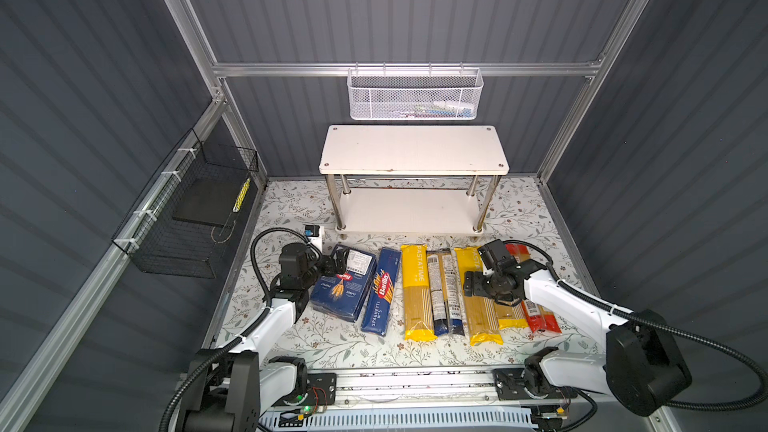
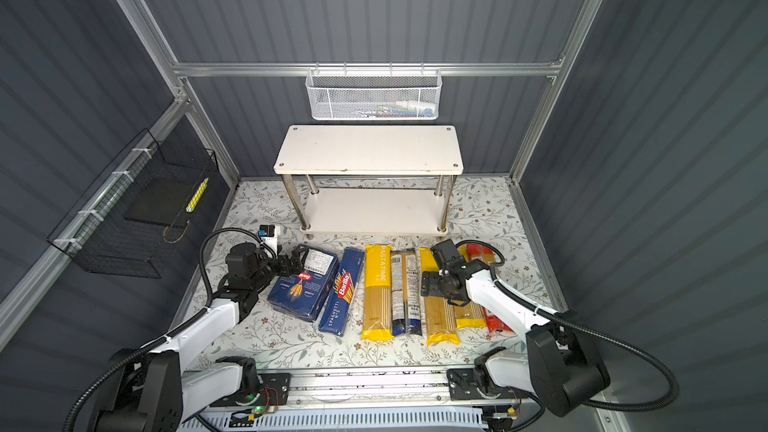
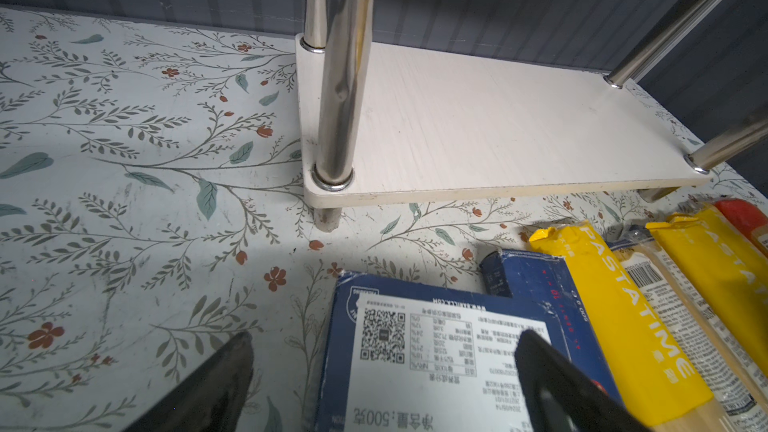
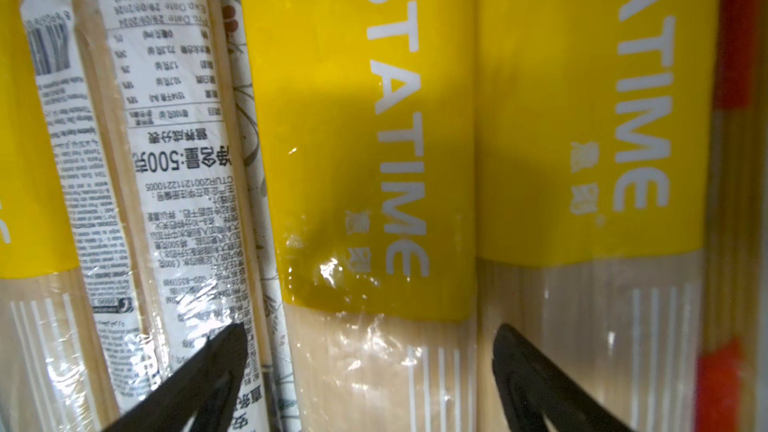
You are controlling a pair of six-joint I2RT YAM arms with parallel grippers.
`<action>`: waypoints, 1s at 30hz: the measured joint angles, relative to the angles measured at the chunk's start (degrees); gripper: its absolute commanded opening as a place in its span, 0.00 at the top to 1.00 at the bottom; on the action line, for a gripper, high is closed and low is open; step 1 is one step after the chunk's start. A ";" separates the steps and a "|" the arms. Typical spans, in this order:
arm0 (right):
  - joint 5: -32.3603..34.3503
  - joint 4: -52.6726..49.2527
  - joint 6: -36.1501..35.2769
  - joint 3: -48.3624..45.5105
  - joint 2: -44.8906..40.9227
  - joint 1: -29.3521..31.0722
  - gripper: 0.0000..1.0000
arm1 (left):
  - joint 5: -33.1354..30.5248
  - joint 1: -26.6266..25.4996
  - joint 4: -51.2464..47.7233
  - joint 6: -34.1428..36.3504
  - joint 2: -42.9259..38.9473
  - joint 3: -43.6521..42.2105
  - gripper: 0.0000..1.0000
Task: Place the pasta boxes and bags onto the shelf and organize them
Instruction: 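Lower the right gripper onto a yellow PASTATIME bag and close on it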
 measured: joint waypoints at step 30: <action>0.46 2.82 3.67 -0.11 2.60 5.35 0.07 | -0.42 0.00 -0.04 0.00 0.57 0.00 0.01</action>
